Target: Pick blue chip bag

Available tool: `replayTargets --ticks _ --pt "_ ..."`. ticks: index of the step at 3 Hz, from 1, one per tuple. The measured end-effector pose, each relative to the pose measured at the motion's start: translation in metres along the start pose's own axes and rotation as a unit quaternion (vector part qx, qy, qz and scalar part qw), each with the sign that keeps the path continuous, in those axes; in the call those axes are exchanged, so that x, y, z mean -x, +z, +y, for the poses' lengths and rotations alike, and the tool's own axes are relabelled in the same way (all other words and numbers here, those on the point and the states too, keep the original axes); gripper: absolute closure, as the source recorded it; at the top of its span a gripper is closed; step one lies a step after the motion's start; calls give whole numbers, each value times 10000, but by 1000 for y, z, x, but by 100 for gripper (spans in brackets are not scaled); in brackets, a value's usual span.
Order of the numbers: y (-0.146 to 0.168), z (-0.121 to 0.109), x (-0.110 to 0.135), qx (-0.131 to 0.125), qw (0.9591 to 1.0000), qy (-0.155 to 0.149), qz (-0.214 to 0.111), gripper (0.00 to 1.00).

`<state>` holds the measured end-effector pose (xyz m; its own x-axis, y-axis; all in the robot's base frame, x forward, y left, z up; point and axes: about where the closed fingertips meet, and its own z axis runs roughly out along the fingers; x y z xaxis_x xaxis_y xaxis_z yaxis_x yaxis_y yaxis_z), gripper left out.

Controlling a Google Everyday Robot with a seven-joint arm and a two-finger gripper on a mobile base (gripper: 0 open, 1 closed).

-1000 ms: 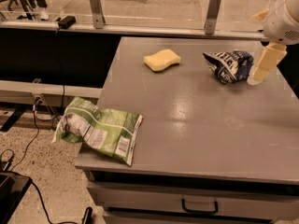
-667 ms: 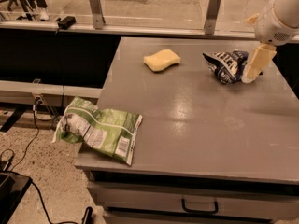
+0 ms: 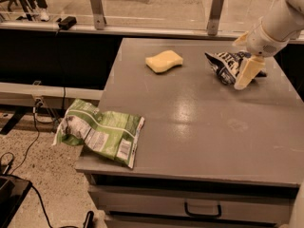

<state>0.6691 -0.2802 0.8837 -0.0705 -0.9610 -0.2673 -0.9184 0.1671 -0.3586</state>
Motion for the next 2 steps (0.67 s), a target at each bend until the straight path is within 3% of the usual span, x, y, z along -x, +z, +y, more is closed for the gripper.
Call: replayTargets --ticks 2 --pt "17 8 -2 253 9995 -37 -174 64"
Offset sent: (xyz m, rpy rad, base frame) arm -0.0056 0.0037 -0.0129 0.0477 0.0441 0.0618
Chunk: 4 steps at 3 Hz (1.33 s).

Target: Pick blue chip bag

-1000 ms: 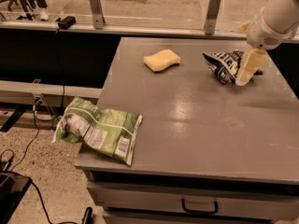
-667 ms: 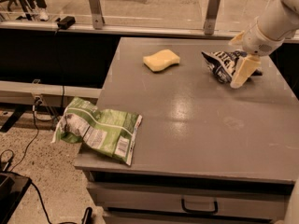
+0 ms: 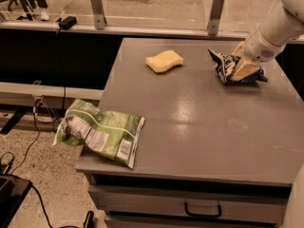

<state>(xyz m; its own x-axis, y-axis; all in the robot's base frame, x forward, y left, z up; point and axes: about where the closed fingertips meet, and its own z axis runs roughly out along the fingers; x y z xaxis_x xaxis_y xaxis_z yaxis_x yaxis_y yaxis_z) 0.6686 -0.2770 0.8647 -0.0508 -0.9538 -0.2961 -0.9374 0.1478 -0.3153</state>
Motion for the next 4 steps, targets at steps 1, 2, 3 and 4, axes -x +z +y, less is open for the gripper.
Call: replayTargets --ticks 1,2,3,4 --pt "-10 2 11 1 9997 -156 -189 86" --pt "-39 3 23 -90 9979 -256 -590 100" --pt "-87 -2 40 -363 9925 -373 -1105 100" --pt "-87 -2 40 -363 9925 -373 -1106 100"
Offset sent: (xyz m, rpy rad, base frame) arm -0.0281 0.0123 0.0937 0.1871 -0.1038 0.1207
